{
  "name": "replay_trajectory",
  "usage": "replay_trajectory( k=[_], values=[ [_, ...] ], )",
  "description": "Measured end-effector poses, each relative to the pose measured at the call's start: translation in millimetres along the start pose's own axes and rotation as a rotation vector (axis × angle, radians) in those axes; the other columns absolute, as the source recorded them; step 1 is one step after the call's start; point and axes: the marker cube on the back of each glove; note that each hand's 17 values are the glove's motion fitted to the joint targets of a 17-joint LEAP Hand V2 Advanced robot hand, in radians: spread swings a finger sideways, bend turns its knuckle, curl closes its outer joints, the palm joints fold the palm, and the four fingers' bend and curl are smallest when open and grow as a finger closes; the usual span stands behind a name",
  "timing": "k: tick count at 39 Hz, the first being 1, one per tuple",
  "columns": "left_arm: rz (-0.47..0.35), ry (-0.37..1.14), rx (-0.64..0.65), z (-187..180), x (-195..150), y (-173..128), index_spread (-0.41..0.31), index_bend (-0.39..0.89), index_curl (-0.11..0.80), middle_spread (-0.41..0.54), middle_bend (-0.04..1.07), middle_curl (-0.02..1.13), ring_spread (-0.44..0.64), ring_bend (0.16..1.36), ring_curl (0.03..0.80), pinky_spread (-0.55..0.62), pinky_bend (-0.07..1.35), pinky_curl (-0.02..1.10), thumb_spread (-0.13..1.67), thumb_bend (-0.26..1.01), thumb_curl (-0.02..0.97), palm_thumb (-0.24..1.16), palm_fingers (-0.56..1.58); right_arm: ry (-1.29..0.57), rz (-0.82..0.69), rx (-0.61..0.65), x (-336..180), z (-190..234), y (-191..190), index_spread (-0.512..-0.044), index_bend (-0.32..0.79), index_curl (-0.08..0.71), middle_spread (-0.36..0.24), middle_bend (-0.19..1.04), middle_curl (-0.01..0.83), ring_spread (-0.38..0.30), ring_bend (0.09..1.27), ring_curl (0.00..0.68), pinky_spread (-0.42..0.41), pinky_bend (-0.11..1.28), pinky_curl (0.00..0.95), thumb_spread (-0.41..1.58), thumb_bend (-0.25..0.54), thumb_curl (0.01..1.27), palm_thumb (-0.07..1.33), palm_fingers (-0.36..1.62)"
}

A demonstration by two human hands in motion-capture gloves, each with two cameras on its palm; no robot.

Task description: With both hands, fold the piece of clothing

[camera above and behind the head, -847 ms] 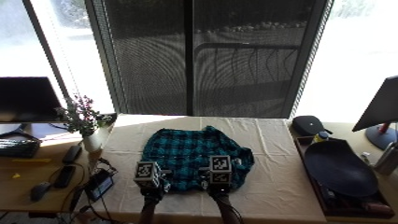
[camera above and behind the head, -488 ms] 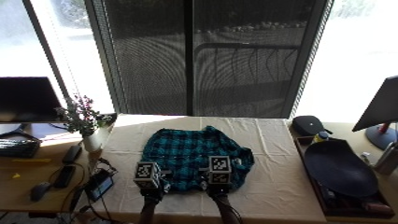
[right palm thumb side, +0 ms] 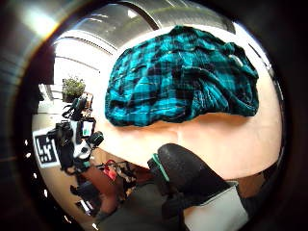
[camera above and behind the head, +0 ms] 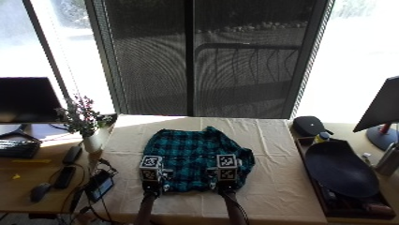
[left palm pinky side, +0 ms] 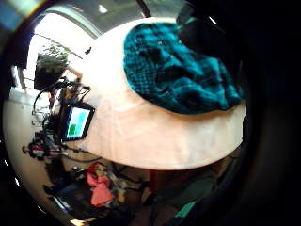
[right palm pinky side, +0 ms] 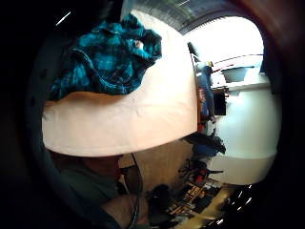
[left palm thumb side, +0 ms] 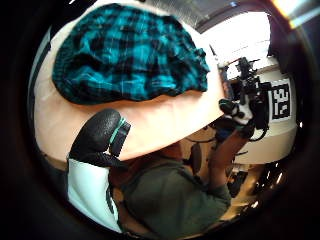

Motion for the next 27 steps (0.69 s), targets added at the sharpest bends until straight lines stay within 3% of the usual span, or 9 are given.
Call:
replay_trajectory(
  k=[4, 9, 13, 16, 17, 20, 21, 24, 27],
  values=[
    [0.001, -0.056, -0.172, 26, -9, -15, -0.099, 0.04, 0.184, -0.017, 0.16, 0.33, 0.17, 0.51, 0.288, 0.21, 0.62, 0.30, 1.03, 0.02, 0.276, 0.49, 0.25, 0.023, 0.007, -0.094, 9, 30, -15, -0.406, 0.07, 0.181, 0.021, 0.17, 0.219, 0.180, 0.30, 0.193, 0.237, 0.77, 0.339, 1.08, 0.029, 0.24, 0.37, 0.01],
    [0.052, -0.120, -0.130, 12, -1, -14, -0.060, 0.07, 0.169, 0.064, 0.17, 0.32, 0.25, 0.54, 0.292, 0.24, 0.68, 0.31, 1.02, -0.01, 0.287, 0.49, 0.16, 0.062, 0.001, -0.133, 16, 52, -29, -0.400, 0.07, 0.160, 0.036, 0.19, 0.233, 0.183, 0.34, 0.210, 0.218, 0.81, 0.352, 1.03, 0.007, 0.26, 0.42, -0.02],
    [0.059, -0.110, -0.238, 22, 1, -6, -0.047, 0.10, 0.172, 0.094, 0.19, 0.33, 0.28, 0.56, 0.288, 0.26, 0.69, 0.31, 1.01, -0.02, 0.295, 0.50, 0.15, 0.074, -0.005, -0.118, 22, 60, -34, -0.395, 0.07, 0.148, 0.030, 0.20, 0.249, 0.175, 0.40, 0.230, 0.180, 0.82, 0.355, 1.00, -0.010, 0.28, 0.45, 0.01],
    [0.018, -0.093, -0.305, 24, -1, 6, -0.067, 0.21, 0.214, 0.086, 0.18, 0.32, 0.28, 0.54, 0.280, 0.27, 0.66, 0.30, 1.02, -0.01, 0.302, 0.52, 0.20, 0.022, -0.050, -0.062, 20, 58, -35, -0.389, 0.08, 0.143, 0.004, 0.23, 0.265, 0.130, 0.46, 0.243, 0.140, 0.78, 0.341, 1.00, 0.009, 0.30, 0.51, 0.10],
    [0.002, -0.085, -0.306, 25, -2, 8, -0.069, 0.22, 0.225, 0.081, 0.18, 0.32, 0.28, 0.53, 0.274, 0.27, 0.65, 0.30, 1.02, -0.01, 0.304, 0.53, 0.21, 0.003, -0.060, -0.036, 20, 56, -35, -0.385, 0.09, 0.146, -0.015, 0.25, 0.276, 0.082, 0.51, 0.263, 0.117, 0.76, 0.337, 1.01, 0.028, 0.31, 0.56, 0.18],
    [-0.008, -0.078, -0.182, 40, -12, -3, -0.096, 0.28, 0.265, 0.049, 0.18, 0.32, 0.26, 0.51, 0.267, 0.26, 0.60, 0.28, 1.03, -0.02, 0.306, 0.53, 0.28, -0.048, -0.059, 0.012, 23, 69, -41, -0.386, 0.13, 0.159, -0.054, 0.26, 0.288, 0.008, 0.54, 0.268, 0.068, 0.72, 0.324, 1.03, 0.045, 0.32, 0.62, 0.27],
    [0.003, -0.076, -0.103, 50, -16, -14, -0.128, 0.39, 0.304, -0.005, 0.20, 0.33, 0.19, 0.50, 0.268, 0.22, 0.57, 0.27, 1.06, -0.01, 0.306, 0.55, 0.44, -0.060, -0.051, 0.022, 25, 78, -45, -0.390, 0.20, 0.184, -0.095, 0.32, 0.308, -0.060, 0.57, 0.282, 0.049, 0.65, 0.305, 1.07, 0.075, 0.33, 0.67, 0.41],
    [0.029, -0.044, 0.104, 74, -21, -41, -0.171, 0.45, 0.336, -0.082, 0.22, 0.33, 0.10, 0.47, 0.256, 0.15, 0.52, 0.25, 1.08, -0.01, 0.307, 0.56, 0.61, -0.079, -0.024, 0.087, 31, 103, -59, -0.394, 0.22, 0.213, -0.146, 0.32, 0.315, -0.138, 0.55, 0.276, 0.008, 0.59, 0.290, 1.12, 0.104, 0.35, 0.73, 0.54],
    [0.033, -0.031, 0.201, 74, -18, -40, -0.214, 0.44, 0.350, -0.148, 0.23, 0.35, -0.01, 0.47, 0.256, 0.05, 0.51, 0.25, 1.09, 0.00, 0.310, 0.58, 0.81, -0.081, -0.017, 0.186, 33, 104, -60, -0.390, 0.24, 0.242, -0.187, 0.34, 0.332, -0.207, 0.54, 0.281, -0.040, 0.54, 0.279, 1.17, 0.130, 0.36, 0.79, 0.72]
  ],
)
